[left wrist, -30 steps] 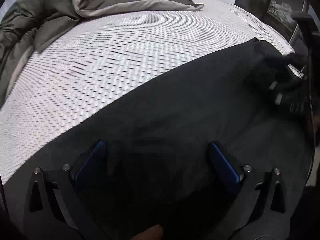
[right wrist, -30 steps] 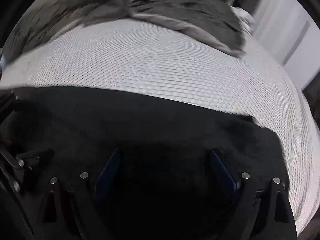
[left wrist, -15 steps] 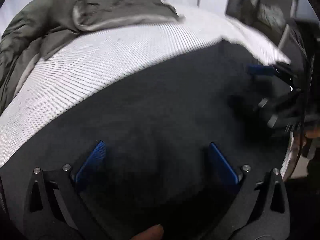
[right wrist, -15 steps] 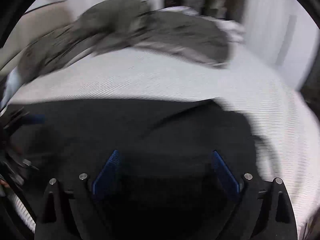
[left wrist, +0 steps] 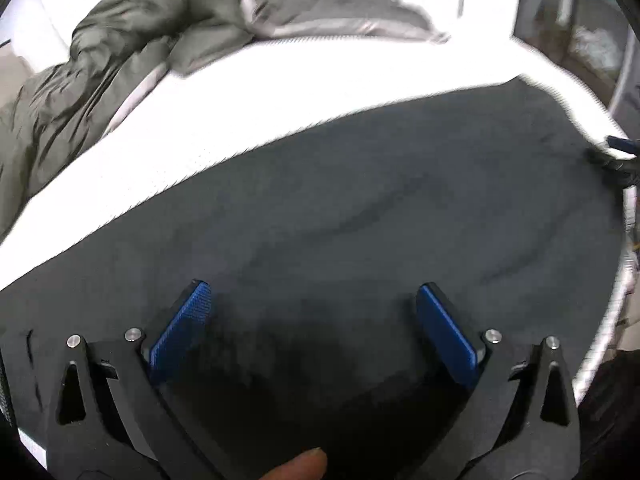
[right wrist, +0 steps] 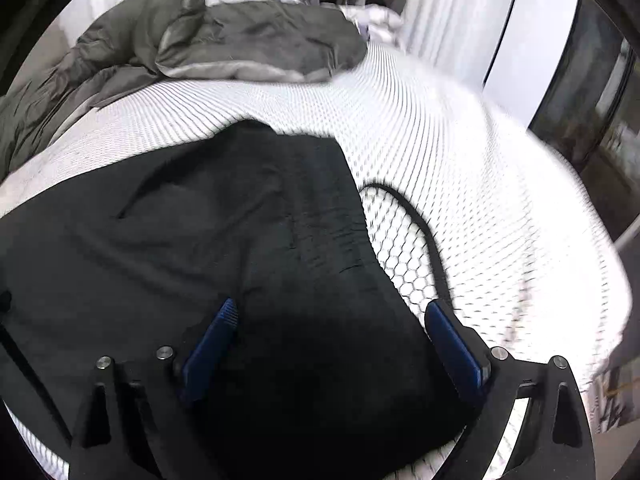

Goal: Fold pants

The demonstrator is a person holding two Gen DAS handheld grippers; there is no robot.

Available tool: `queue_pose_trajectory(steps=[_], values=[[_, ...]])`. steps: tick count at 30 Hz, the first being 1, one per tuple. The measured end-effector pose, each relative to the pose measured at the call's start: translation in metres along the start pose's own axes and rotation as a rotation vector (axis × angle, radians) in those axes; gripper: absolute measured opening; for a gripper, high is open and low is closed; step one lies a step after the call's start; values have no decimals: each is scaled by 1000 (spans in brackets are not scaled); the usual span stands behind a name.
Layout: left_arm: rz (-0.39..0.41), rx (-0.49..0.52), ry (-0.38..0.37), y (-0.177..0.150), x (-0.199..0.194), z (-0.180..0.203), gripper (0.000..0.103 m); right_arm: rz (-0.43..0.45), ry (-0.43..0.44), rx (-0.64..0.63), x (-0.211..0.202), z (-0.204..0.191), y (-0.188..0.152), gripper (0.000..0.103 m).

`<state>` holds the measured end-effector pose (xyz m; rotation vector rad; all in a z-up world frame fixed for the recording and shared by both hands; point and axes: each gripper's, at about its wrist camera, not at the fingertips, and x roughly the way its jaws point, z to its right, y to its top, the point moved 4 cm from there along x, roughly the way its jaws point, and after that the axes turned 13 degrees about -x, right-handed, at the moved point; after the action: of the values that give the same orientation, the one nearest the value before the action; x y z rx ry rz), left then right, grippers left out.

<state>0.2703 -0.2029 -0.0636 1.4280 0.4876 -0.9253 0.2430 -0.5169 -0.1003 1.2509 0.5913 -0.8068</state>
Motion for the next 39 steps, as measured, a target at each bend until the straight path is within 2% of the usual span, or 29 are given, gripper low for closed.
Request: queue_pose_trajectory(steps=[2, 4, 5, 6, 7, 8, 10, 12, 13, 14, 15, 16, 18, 20, 21, 23, 24, 26, 28, 30, 31, 33, 34, 35, 37, 39], values=[[16, 14, -109, -1, -11, 25, 102, 73, 7, -57, -29, -23, 8, 96], [-3, 64, -180, -9, -10, 57, 102, 139, 98, -83, -41, -51, 22, 96], [-28, 109, -189, -17, -4, 74, 102, 147, 150, -90, -40, -67, 26, 96], [-52, 148, -168, -25, 6, 87, 102, 142, 223, -129, -39, -94, 27, 96], [-75, 171, -121, -34, 16, 92, 103, 134, 256, -171, -45, -112, 16, 96], [-82, 163, -111, -40, 18, 96, 103, 115, 268, -235, -46, -131, 11, 96], [-88, 140, -127, -41, 16, 89, 103, 73, 179, -352, -37, -151, -5, 96], [-87, 119, -149, -36, 12, 72, 103, 60, 168, -276, -34, -124, -12, 96], [-91, 104, -154, -37, 11, 64, 103, 52, 122, -185, -34, -93, -16, 88], [-87, 99, -134, -23, 22, 43, 103, 56, 132, -150, -29, -78, -20, 80], [-74, 94, -109, -21, 25, 30, 103, 57, 196, -106, -28, -61, -27, 64], [-66, 78, -97, -23, 23, 18, 103, 53, 203, -100, -26, -55, -30, 54], [-64, 40, -89, -21, 25, -3, 103, 63, 201, -118, -26, -53, -27, 55], [-43, 16, -54, -20, 21, -19, 103, 65, 159, -160, -20, -55, -18, 55], [-30, 12, -45, -21, 17, -21, 103, 65, 141, -170, -23, -63, -25, 55], [7, 14, -37, -22, 4, -17, 102, 68, 78, -181, -30, -63, -35, 60], [17, 22, -51, -23, -5, -9, 102, 76, 57, -174, -34, -70, -36, 68], [23, 58, -130, -27, -13, 22, 102, 143, 130, -174, -51, -86, -34, 77], [6, 121, -172, -35, -14, 48, 102, 227, 230, -235, -69, -128, -29, 88], [-15, 221, -143, -49, -6, 70, 102, 229, 280, -291, -69, -158, -25, 89], [-17, 241, -121, -51, -3, 72, 102, 201, 303, -355, -63, -177, -27, 89], [-50, 215, -147, -53, -1, 65, 103, 178, 240, -480, -55, -188, -38, 88], [-60, 192, -159, -51, -1, 57, 103, 183, 228, -483, -53, -180, -41, 89], [-62, 175, -154, -51, -1, 48, 103, 176, 219, -454, -51, -164, -42, 89], [-69, 143, -128, -49, 1, 29, 103, 148, 111, -335, -42, -110, -45, 89], [-86, 98, -142, -48, 2, 13, 103, 54, -96, -151, -17, -36, -53, 89]])
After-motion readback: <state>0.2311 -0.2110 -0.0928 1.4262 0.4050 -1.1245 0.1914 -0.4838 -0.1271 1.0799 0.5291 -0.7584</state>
